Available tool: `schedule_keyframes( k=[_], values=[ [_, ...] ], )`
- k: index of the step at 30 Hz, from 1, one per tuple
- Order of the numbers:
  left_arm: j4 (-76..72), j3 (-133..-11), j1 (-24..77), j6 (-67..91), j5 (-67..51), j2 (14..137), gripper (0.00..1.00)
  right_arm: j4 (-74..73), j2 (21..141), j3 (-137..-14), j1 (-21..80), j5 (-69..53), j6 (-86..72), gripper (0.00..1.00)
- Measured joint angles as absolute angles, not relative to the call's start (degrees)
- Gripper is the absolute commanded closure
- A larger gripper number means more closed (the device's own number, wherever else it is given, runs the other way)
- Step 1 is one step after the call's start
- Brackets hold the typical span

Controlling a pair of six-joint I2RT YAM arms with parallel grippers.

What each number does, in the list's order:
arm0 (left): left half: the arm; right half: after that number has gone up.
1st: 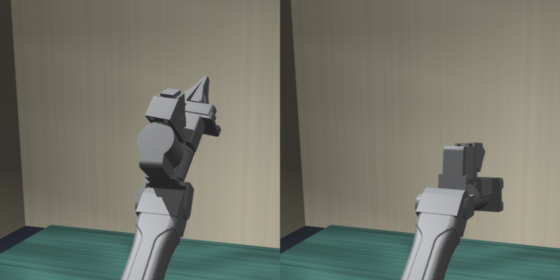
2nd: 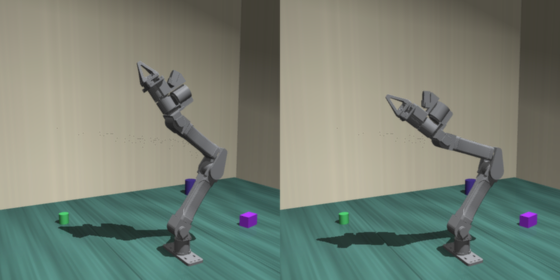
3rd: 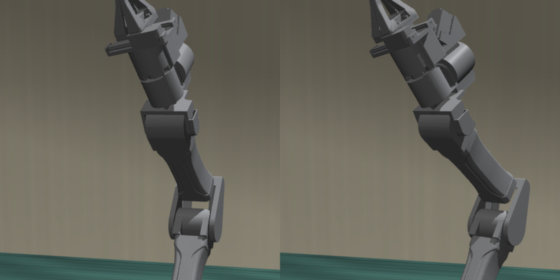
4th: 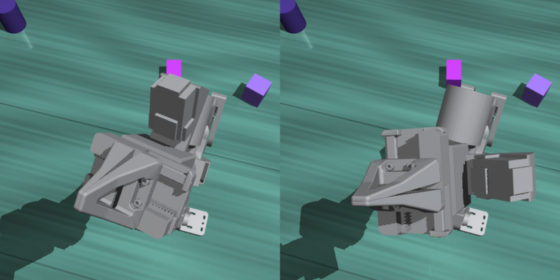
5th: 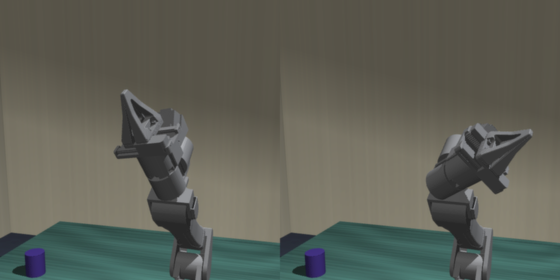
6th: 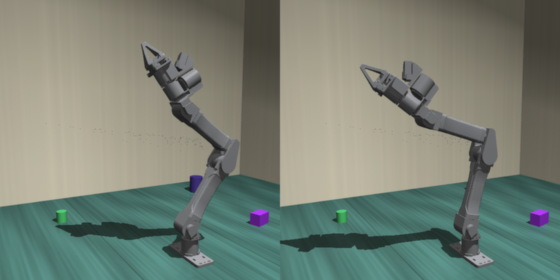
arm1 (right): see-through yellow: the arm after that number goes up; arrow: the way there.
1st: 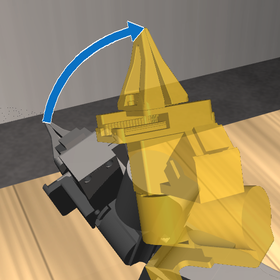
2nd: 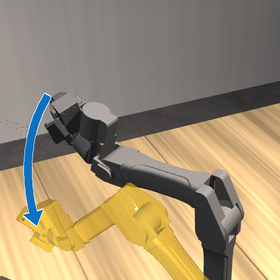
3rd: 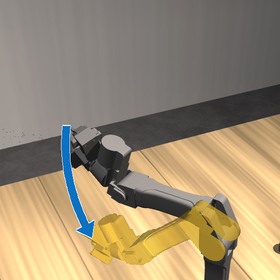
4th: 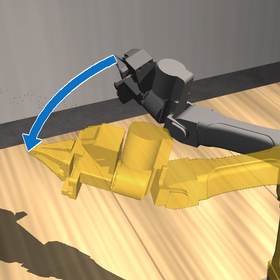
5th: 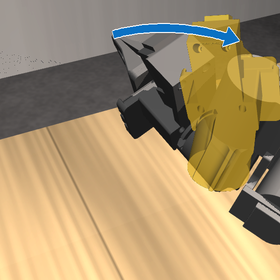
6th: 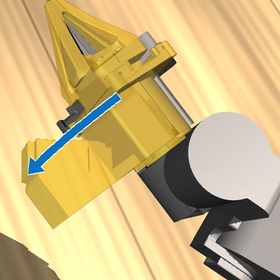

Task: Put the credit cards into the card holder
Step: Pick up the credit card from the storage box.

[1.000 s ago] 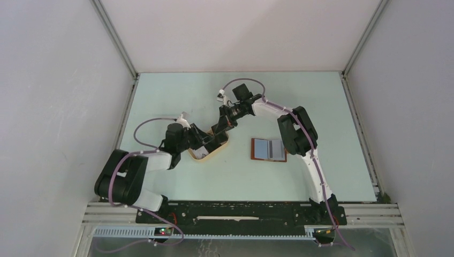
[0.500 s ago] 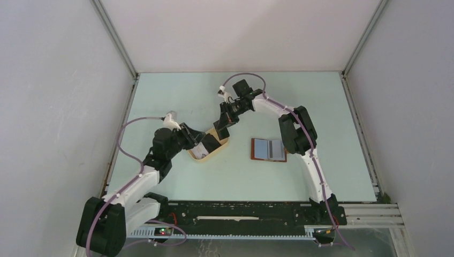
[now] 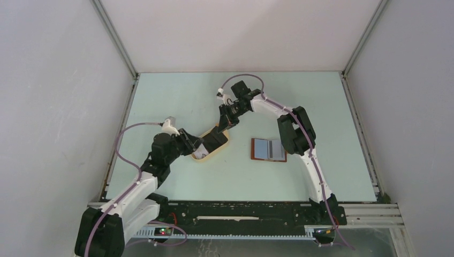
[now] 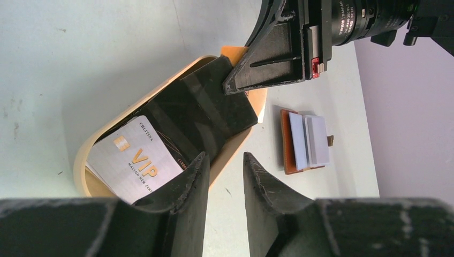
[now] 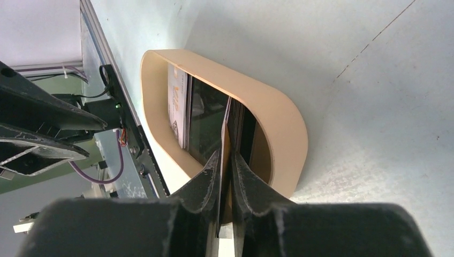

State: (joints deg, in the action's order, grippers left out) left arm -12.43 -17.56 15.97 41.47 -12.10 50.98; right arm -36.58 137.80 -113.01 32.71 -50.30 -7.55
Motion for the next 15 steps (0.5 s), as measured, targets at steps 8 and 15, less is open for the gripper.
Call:
schedule_keyframes(
  k=[8,15],
  values=[
    [-12.27,-17.56,15.97,41.50,-12.10,50.83,0.65,-37.08,137.93,-113.01,32.71,-50.24,-7.55,0.80],
    [-12.27,-17.56,15.97,41.50,-12.10,50.72,0.65,-37.12,137.93,-113.01,32.27,-50.24,-7.55,0.79]
  ],
)
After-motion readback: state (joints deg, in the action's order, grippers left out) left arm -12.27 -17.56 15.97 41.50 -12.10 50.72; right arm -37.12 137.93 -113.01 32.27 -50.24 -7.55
